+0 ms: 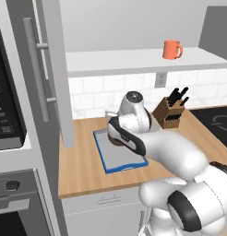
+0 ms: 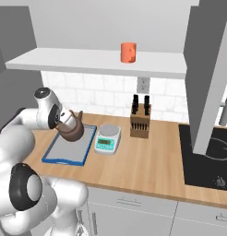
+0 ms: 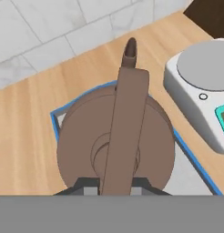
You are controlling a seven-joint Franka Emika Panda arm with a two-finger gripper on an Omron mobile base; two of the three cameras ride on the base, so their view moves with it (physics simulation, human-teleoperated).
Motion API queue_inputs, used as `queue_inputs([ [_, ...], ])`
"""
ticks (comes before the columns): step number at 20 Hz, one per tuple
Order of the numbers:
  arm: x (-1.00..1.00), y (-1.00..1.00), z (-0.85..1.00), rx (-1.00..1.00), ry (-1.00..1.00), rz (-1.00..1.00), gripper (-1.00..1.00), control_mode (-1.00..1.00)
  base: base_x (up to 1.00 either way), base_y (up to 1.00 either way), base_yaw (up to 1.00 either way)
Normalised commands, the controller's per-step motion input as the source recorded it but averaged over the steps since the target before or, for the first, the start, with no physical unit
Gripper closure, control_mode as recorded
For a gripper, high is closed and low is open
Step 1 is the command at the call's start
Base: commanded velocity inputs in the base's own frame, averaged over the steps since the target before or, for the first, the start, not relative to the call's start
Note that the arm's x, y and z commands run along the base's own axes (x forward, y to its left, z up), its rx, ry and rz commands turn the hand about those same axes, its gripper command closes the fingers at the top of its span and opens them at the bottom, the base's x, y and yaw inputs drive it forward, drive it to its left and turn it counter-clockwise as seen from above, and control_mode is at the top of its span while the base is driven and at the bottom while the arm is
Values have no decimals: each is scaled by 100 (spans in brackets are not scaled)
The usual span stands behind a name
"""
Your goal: Pick the kettle from the counter and place it on the tray. Then pick the mug from the cabinet and place it on the tray. Then close the cabinet doors.
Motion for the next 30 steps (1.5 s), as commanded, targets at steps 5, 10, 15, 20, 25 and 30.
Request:
queue_inputs([
  [5, 41, 7, -6, -11, 0, 16, 100, -100, 0, 0, 0],
  [10, 20, 10, -18, -13, 1, 9, 100, -100, 0, 0, 0],
  [15, 22, 10, -18, -11, 1, 6, 100, -100, 0, 0, 0],
  [20, 25, 3, -14, -4, 1, 7, 100, -100, 0, 0, 0],
  [25, 13, 0, -21, 0, 9, 5, 100, -100, 0, 0, 0],
  [30, 7, 0, -17, 0, 7, 4, 100, -100, 0, 0, 0],
])
